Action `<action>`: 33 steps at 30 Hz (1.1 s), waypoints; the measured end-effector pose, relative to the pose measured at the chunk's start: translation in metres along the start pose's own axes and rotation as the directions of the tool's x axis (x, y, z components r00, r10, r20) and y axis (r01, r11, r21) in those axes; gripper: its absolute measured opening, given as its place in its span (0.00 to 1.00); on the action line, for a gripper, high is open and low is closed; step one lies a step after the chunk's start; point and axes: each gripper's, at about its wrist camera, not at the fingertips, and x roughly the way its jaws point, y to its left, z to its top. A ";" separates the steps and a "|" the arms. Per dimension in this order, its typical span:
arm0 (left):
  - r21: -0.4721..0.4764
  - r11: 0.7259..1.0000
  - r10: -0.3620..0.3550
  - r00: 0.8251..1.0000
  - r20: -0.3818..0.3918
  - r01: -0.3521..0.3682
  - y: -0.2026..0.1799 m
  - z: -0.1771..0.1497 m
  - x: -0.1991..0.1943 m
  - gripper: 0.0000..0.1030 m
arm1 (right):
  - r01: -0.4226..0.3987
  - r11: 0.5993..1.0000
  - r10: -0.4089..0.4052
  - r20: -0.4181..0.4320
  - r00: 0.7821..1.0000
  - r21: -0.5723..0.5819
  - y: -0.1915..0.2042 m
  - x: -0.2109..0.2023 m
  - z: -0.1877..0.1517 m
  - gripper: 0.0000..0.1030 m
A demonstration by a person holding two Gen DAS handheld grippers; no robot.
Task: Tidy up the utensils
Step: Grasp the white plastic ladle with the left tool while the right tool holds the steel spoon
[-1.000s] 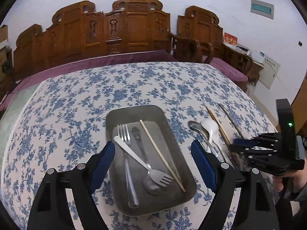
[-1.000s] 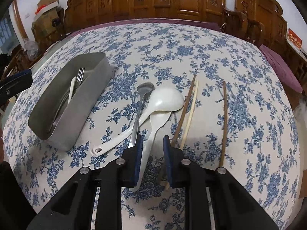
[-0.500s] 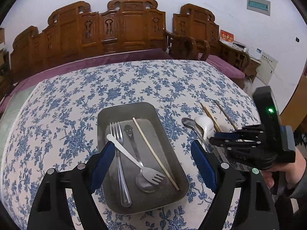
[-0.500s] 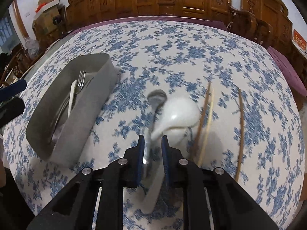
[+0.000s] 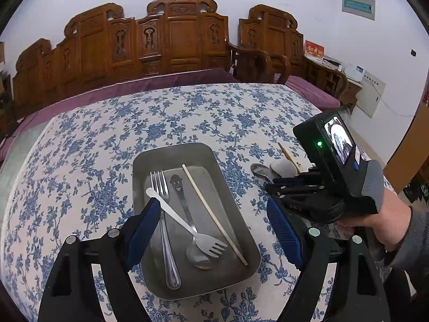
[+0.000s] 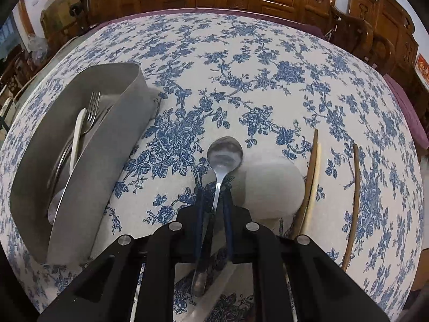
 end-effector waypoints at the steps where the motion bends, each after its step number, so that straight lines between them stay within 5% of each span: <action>1: 0.002 1.000 0.001 1.000 0.000 -0.001 -0.001 0.000 0.000 0.76 | 0.007 1.000 -0.007 0.000 1.000 -0.004 0.001 0.000 0.000 0.07; 11: 0.025 1.000 -0.003 1.000 -0.005 0.003 -0.019 -0.004 -0.004 0.76 | -0.065 0.998 0.062 0.122 0.991 0.021 -0.011 -0.057 -0.016 0.04; 19: 0.077 0.996 -0.035 0.999 -0.022 0.037 -0.057 -0.006 -0.002 0.76 | -0.098 0.992 0.081 0.198 0.977 0.079 -0.052 -0.117 -0.063 0.04; 33: 0.083 0.991 -0.092 0.987 -0.135 0.104 -0.111 0.008 0.049 0.52 | -0.129 0.985 0.100 0.225 0.969 0.116 -0.094 -0.144 -0.121 0.04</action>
